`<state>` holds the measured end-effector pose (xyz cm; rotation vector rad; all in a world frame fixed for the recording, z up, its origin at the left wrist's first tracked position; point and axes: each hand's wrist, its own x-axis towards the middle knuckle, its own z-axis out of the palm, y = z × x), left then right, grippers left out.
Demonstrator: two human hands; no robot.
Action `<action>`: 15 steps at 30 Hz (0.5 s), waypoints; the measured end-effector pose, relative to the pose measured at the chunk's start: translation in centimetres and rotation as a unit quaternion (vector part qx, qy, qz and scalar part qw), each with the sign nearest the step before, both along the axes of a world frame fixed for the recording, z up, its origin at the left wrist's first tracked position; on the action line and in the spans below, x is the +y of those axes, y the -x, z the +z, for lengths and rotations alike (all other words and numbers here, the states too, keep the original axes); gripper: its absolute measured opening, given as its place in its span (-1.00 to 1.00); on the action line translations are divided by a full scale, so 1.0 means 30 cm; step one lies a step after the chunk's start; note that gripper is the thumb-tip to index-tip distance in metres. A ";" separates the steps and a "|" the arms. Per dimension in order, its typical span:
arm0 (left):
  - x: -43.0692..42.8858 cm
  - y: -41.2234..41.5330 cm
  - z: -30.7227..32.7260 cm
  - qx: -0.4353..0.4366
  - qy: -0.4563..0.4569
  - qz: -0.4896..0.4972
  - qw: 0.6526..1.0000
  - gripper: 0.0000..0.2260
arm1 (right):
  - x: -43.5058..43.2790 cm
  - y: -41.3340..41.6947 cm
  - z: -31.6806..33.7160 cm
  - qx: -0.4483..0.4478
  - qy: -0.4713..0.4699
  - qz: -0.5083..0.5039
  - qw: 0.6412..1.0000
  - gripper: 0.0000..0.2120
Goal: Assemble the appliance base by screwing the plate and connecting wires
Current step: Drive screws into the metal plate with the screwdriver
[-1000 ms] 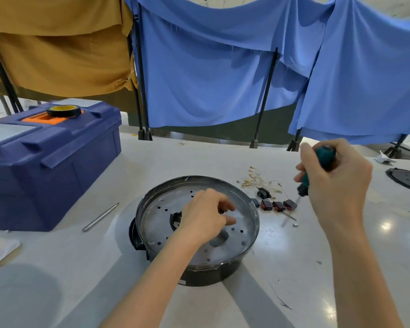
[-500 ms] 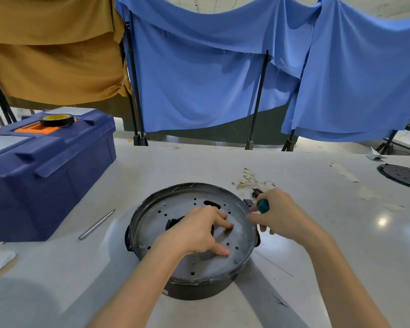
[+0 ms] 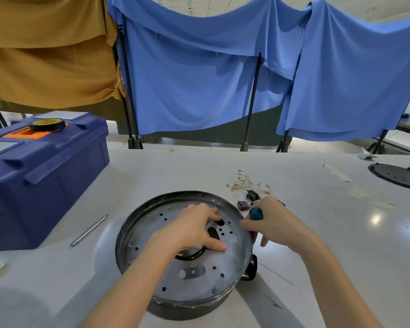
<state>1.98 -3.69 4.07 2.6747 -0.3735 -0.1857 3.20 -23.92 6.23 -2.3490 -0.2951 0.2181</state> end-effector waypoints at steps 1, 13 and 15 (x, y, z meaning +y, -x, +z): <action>0.006 -0.004 -0.005 0.008 0.005 -0.005 1.000 -0.25 | -0.019 -0.005 0.008 0.002 -0.019 -0.012 1.000 -0.73; 0.018 -0.014 -0.009 0.008 -0.012 -0.032 0.999 -0.24 | -0.210 -0.172 -0.110 0.029 -0.088 -0.277 0.957 -0.94; 0.022 -0.011 -0.013 0.007 -0.004 -0.031 0.999 -0.24 | -0.217 -0.194 -0.137 0.036 -0.062 -0.286 0.956 -0.90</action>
